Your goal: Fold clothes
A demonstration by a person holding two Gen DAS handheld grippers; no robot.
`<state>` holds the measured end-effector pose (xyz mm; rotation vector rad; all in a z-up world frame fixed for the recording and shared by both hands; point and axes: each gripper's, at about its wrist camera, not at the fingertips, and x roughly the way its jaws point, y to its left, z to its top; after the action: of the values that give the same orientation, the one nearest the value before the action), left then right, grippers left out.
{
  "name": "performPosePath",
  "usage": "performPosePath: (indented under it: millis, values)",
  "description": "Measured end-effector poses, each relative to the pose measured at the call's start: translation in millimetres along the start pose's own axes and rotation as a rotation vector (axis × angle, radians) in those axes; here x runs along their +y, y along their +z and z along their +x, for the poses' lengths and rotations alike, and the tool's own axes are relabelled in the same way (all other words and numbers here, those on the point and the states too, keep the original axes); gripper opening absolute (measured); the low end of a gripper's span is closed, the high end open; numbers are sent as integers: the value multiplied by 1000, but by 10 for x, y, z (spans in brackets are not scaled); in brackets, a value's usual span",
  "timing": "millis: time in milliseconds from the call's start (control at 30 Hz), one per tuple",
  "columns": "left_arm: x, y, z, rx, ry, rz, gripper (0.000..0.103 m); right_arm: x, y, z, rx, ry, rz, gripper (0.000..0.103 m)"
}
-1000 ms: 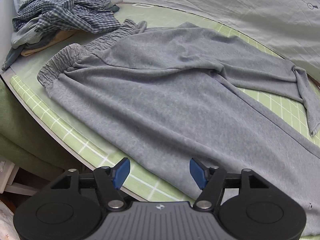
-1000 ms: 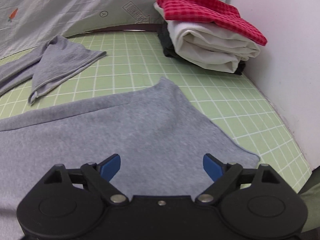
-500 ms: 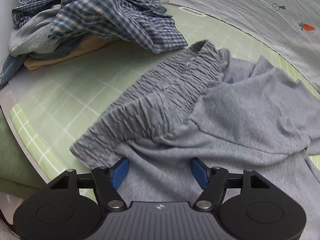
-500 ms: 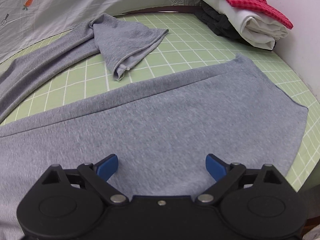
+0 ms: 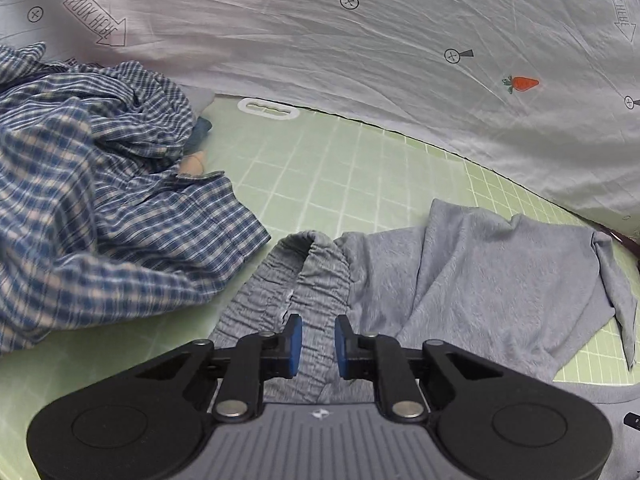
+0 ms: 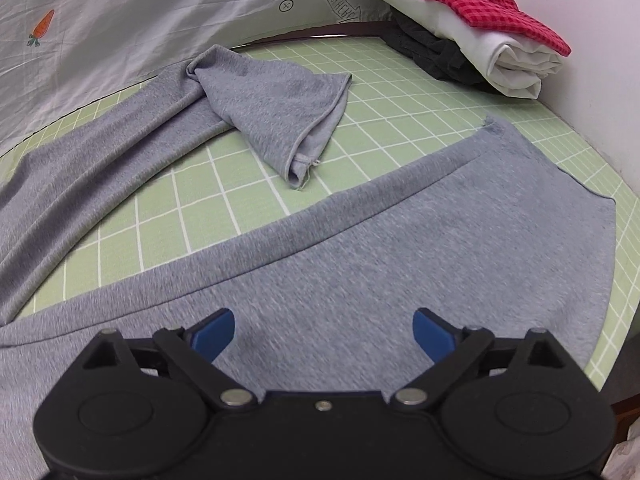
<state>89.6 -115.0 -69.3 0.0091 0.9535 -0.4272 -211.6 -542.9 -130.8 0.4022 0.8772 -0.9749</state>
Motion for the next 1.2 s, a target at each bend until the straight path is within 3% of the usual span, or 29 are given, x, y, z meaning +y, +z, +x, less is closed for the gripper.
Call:
performPosePath:
  millis: [133,267,300,333,400,467,567,700,867,933,1067,1200]
  values:
    - [13,153,325,-1,10,4,34,106,117,46,-9,-25,-1,97]
    - [103,270,592,23,-50,-36,33,161,177,174,27,-80,44,97]
    - [128,283,622,19,-70,-42,29,187,179,196,37,-89,48,97]
    - [155,294,646,12,-92,-47,8,215,180,216,48,-96,50,97]
    - [220,344,668,-12,-111,-59,6,280,168,217,51,-114,35,97]
    - [303,438,647,-52,-90,-74,5,324,158,207,49,-133,21,97]
    - [542,678,657,-121,0,-106,5,345,158,198,51,-147,17,97]
    - [936,886,873,-96,85,-214,5,350,176,212,57,-157,18,100]
    - [940,881,862,-67,109,-223,13,342,181,221,60,-152,13,101]
    - [833,834,734,-73,93,-206,27,330,174,222,57,-147,22,101]
    - [641,580,389,-85,34,-212,40,289,140,225,48,-130,48,101]
    - [385,156,127,-26,-8,-160,49,279,103,214,39,-100,46,101]
